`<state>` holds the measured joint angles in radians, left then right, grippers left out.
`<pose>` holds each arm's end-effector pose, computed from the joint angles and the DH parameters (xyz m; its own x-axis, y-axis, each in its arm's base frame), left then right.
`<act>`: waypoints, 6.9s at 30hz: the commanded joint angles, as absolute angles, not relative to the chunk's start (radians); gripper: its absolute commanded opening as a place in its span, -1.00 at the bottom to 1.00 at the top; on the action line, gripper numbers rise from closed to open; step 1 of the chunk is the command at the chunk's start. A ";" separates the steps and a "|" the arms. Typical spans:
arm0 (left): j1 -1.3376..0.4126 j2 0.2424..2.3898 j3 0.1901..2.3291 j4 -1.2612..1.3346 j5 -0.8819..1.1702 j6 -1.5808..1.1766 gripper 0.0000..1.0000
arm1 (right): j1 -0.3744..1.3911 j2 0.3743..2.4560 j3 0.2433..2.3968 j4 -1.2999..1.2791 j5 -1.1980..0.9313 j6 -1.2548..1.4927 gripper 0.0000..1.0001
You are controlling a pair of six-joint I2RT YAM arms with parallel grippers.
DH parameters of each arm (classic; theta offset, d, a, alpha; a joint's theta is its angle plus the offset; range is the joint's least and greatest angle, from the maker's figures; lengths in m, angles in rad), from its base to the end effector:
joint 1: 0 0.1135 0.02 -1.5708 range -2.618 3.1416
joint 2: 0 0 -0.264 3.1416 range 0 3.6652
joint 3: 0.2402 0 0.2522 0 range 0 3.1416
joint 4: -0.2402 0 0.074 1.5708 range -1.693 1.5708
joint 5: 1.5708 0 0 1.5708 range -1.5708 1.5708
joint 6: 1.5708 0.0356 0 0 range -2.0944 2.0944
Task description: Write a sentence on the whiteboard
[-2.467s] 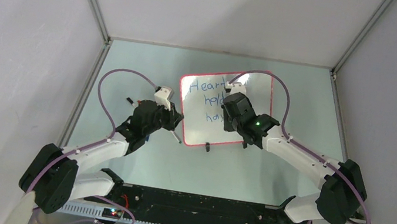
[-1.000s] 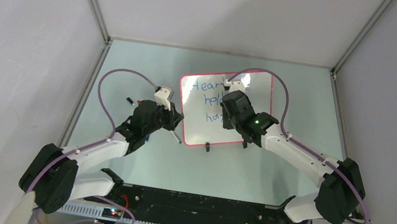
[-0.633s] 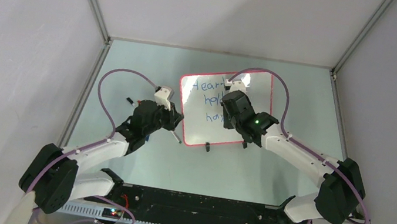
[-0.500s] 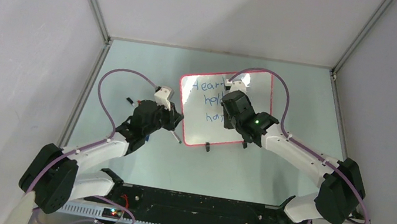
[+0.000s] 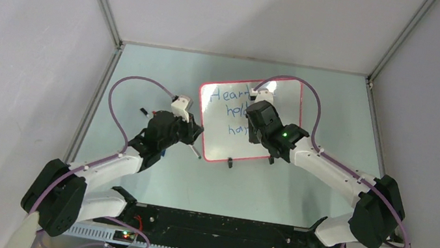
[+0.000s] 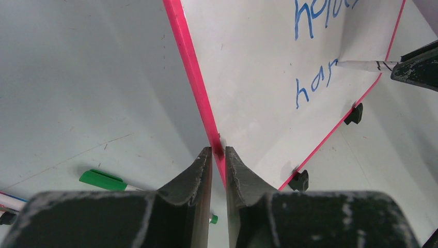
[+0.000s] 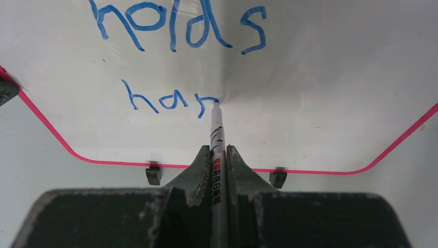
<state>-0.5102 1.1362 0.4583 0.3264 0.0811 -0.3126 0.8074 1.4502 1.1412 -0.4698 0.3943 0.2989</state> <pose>0.2081 -0.1198 0.2084 -0.4560 -0.0961 -0.8848 0.4339 0.8440 -0.3153 0.2283 0.2188 0.2832 -0.6049 -0.2388 -0.7597 -0.3138 0.9483 -0.0483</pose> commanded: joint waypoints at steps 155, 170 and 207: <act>-0.515 1.114 0.471 0.347 0.072 -0.289 -0.60 | 0.742 1.414 1.157 -0.402 0.319 0.281 -1.00; -0.515 1.112 0.470 0.348 0.072 -0.290 -0.60 | 0.743 1.424 1.157 -0.423 0.399 0.287 -1.00; -0.515 1.110 0.471 0.345 0.070 -0.288 -0.60 | 0.760 1.431 1.141 -0.459 0.316 0.301 -1.00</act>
<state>-0.5106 1.1362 0.4583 0.3264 0.0811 -0.3126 0.7555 1.4235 1.1225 -0.4744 0.3321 0.2989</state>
